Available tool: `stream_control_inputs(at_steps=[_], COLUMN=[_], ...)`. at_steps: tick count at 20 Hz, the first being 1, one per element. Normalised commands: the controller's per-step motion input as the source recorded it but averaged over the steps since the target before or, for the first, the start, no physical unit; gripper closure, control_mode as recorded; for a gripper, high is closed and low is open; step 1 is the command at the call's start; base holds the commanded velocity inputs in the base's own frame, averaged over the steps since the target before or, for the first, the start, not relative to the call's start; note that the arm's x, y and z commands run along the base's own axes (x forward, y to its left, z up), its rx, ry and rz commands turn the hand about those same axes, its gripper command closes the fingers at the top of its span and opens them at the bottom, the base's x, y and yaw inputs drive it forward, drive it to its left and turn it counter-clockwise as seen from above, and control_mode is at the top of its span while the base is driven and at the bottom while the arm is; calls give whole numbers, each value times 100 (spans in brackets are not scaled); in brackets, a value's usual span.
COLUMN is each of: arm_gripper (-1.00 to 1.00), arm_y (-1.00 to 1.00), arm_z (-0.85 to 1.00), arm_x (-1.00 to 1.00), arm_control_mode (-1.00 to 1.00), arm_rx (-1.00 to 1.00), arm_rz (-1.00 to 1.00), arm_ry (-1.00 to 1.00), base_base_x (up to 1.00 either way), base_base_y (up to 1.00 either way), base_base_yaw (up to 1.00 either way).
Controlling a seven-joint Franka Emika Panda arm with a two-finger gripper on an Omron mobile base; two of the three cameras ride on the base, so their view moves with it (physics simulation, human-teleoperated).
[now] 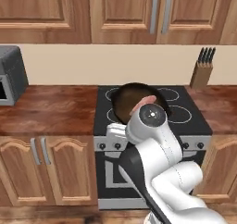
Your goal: Pick up the pan with the steak in it and place it on the dining table. Then place the steak on the plate.
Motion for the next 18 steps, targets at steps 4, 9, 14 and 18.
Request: stream_control_inputs(at_steps=[4, 9, 14, 18], arm_gripper=[100, 100, 100, 100], arm_y=[0, 0, 0, 0], arm_z=[0, 0, 0, 0], arm_x=[0, 0, 0, 0], arm_control_mode=[100, 100, 100, 100], arm_rx=[0, 0, 0, 0], arm_rz=[0, 0, 0, 0], arm_ry=[0, 0, 0, 0], base_base_x=[-30, -29, -20, -17], base_base_y=[-10, -9, -3, -1], base_base_yaw=[41, 41, 43, 43])
